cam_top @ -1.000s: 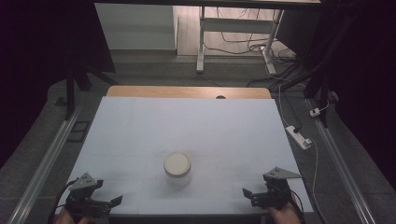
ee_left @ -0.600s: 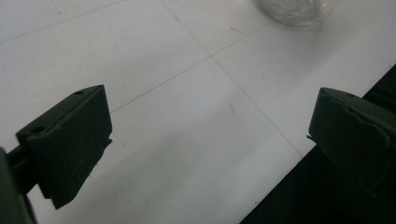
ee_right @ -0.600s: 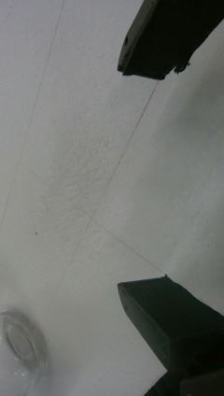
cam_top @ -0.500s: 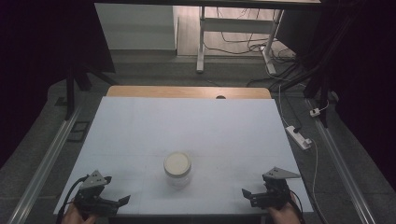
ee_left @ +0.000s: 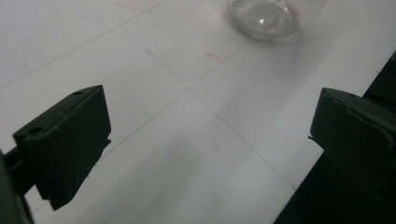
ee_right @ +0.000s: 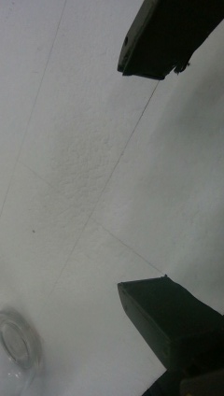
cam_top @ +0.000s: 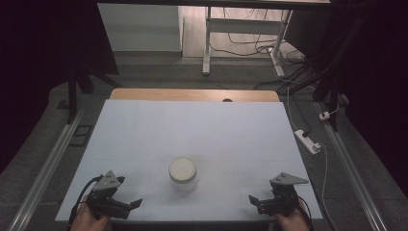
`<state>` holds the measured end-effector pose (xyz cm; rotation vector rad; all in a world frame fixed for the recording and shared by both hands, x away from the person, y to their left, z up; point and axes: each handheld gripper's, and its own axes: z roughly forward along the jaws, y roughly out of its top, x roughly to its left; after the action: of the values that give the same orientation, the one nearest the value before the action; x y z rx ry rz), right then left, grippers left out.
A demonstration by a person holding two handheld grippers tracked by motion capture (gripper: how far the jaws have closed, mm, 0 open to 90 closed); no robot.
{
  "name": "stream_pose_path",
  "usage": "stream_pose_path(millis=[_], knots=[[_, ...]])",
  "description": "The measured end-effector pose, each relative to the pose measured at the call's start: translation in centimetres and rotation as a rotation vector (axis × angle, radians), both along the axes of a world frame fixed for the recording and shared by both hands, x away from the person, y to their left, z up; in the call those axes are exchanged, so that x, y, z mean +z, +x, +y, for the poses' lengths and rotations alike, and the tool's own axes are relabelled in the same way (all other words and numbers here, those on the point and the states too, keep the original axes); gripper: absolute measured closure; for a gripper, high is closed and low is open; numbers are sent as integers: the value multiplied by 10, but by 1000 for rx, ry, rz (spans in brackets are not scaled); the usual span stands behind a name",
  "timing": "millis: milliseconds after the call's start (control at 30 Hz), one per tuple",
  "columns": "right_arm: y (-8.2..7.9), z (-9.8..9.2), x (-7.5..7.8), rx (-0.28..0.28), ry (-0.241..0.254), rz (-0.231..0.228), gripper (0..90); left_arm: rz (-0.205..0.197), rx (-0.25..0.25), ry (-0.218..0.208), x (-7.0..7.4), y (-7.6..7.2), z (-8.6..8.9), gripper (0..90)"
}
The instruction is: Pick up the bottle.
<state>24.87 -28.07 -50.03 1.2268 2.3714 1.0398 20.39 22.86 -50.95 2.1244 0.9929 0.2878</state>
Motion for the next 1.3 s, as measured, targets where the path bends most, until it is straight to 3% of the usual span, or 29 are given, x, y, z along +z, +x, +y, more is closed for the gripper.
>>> stream_pose_path(millis=[300, 567, 833, 1000, 1300], knots=[[0, 1, 0, 8, -5, 1, 0, -27, -66, -19, -6, 15, -21, 0], [0, 2, 0, 19, -9, 2, 0, -20, -104, -35, -3, 31, -41, 0], [0, 2, 0, 23, -10, 4, 0, -12, -157, -14, -1, 47, -59, 1], [0, 2, -1, 26, -11, 3, 0, -30, -195, -1, 0, 53, -72, 0], [0, 2, -1, 28, -11, 5, 0, -25, -258, -26, -2, 68, -91, 0]])
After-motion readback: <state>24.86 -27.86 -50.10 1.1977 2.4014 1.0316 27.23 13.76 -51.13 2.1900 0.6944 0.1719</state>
